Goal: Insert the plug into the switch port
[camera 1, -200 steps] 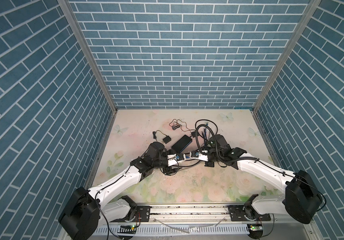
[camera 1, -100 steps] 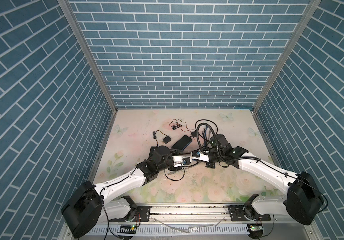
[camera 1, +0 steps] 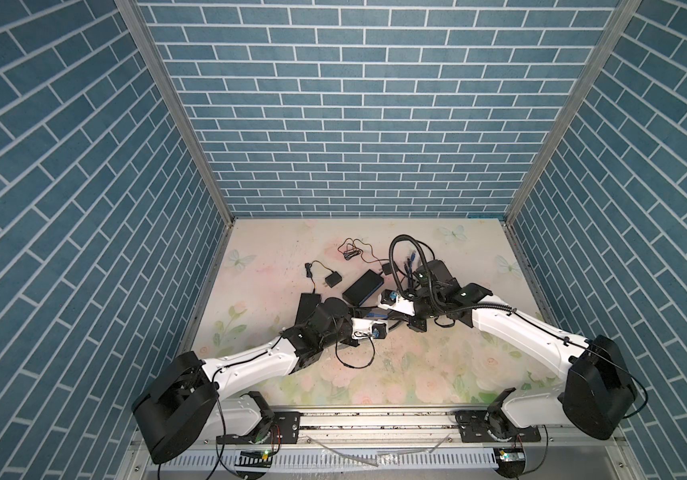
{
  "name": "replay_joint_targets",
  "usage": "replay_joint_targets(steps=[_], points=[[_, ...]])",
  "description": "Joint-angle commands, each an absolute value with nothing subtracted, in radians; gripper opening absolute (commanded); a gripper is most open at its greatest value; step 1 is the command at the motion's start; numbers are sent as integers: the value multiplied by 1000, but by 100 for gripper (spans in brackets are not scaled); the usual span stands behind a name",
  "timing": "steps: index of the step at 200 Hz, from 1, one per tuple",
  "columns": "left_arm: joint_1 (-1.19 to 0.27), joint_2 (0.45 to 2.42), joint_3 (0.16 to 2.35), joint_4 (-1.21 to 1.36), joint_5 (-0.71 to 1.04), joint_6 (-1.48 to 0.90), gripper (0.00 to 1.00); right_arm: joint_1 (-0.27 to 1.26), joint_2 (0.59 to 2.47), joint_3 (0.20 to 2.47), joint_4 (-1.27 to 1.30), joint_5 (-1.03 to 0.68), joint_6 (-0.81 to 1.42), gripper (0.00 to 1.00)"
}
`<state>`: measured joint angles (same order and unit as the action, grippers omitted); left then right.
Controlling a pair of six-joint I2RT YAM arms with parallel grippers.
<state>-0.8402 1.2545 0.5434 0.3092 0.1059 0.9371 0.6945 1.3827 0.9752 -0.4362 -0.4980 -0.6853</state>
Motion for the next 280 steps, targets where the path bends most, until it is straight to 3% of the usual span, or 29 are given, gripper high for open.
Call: replay_joint_targets(steps=[1, 40, 70, 99, 137, 200, 280], points=[[-847, 1262, 536, 353, 92, 938, 28, 692, 1399, 1033, -479, -547, -660, 0], [-846, 1270, 579, 286, 119, 870, 15, 690, 1408, 1037, -473, -564, -660, 0], [-844, 1281, 609, 236, 155, 774, 11, 691, 1406, 1015, -415, -535, -669, 0], [-830, 1307, 691, 93, 189, 635, 12, 691, 1336, 887, -199, -484, -713, 23], [-764, 1345, 796, -66, 370, 479, 12, 692, 1238, 705, 79, -470, -831, 36], [-649, 1387, 861, -141, 649, 410, 12, 692, 1239, 687, 83, -498, -953, 37], [-639, 1442, 925, -209, 731, 440, 13, 714, 1332, 716, 152, -553, -1025, 34]])
